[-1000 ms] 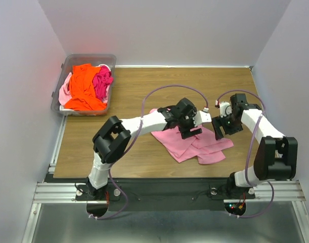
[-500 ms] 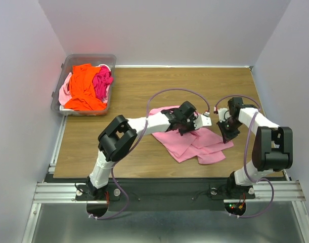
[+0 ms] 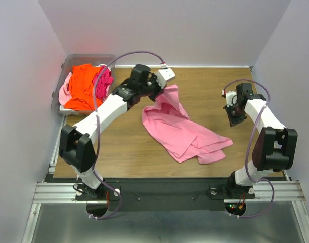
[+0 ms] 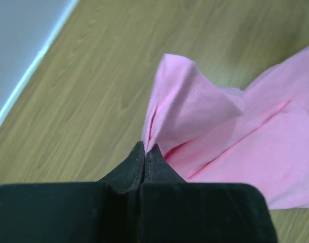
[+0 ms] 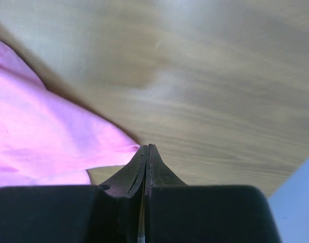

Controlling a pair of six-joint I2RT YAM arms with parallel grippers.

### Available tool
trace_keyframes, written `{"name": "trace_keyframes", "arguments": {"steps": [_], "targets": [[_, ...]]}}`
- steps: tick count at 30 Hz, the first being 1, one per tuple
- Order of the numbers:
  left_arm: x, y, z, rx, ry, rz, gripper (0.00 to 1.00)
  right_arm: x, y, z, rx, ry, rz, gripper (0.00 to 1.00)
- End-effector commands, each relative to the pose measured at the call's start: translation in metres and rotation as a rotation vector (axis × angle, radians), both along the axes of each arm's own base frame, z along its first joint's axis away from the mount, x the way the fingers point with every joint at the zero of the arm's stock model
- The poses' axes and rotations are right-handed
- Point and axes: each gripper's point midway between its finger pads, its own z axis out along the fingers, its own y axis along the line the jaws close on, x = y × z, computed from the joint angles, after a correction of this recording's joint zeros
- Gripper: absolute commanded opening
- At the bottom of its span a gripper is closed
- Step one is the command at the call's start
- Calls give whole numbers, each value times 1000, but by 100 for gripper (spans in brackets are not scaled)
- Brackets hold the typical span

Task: Fold and stack the t-shirts
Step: Move the tshirt to the center of the board

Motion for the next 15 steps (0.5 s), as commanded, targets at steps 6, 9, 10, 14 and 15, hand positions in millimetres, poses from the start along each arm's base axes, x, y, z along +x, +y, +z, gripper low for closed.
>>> {"name": "trace_keyframes", "arguments": {"steps": [6, 9, 10, 14, 15], "targets": [[26, 91, 40, -71, -9, 190, 0, 42, 3, 48, 50, -175, 6, 3], [35, 106, 40, -73, 1, 217, 0, 31, 20, 37, 135, -132, 44, 33], [41, 115, 38, -71, 4, 240, 0, 23, 24, 30, 159, -101, 52, 41], [50, 120, 28, -65, 46, 245, 0, 7, 36, 11, 219, -37, 77, 57], [52, 120, 27, -64, 53, 244, 0, 5, 38, 8, 232, -24, 78, 58]]}}
